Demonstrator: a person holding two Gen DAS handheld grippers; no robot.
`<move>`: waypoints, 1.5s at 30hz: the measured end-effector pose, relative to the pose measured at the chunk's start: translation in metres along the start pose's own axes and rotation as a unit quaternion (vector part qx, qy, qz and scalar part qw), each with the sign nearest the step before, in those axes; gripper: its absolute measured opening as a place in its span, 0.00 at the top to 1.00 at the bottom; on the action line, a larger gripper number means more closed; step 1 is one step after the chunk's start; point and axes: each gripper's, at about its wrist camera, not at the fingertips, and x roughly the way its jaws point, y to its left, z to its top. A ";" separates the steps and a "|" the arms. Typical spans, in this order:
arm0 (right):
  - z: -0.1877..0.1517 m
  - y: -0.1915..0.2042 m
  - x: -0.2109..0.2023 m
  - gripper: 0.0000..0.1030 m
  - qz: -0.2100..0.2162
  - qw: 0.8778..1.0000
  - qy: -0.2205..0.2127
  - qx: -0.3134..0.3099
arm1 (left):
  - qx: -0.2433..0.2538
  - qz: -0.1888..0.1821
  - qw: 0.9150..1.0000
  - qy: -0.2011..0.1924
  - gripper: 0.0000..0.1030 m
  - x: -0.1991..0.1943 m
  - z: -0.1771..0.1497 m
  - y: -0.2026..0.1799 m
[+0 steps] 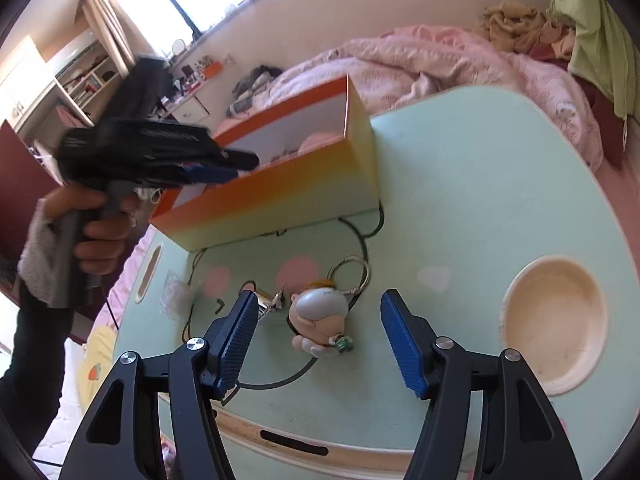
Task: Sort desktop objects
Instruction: 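Grasp the white RED EARTH tube in the box with the left gripper, then place the white tube on the table and open the left gripper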
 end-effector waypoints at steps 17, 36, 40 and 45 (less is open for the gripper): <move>0.008 0.003 -0.013 0.38 0.018 1.000 -0.017 -0.003 | -0.008 0.014 1.000 0.018 0.64 0.020 0.005 0.012; 0.012 0.002 -0.019 0.38 0.012 0.999 -0.030 0.016 | 0.065 -0.011 0.996 -0.054 0.80 -0.047 -0.020 -0.001; 0.016 -0.006 -0.023 0.38 0.012 0.998 -0.041 0.047 | 0.103 -0.074 0.990 -0.062 0.80 -0.082 -0.064 -0.017; 0.024 -0.007 -0.030 0.38 0.007 0.997 -0.047 0.057 | 0.135 -0.090 0.985 -0.050 0.80 -0.080 -0.120 -0.029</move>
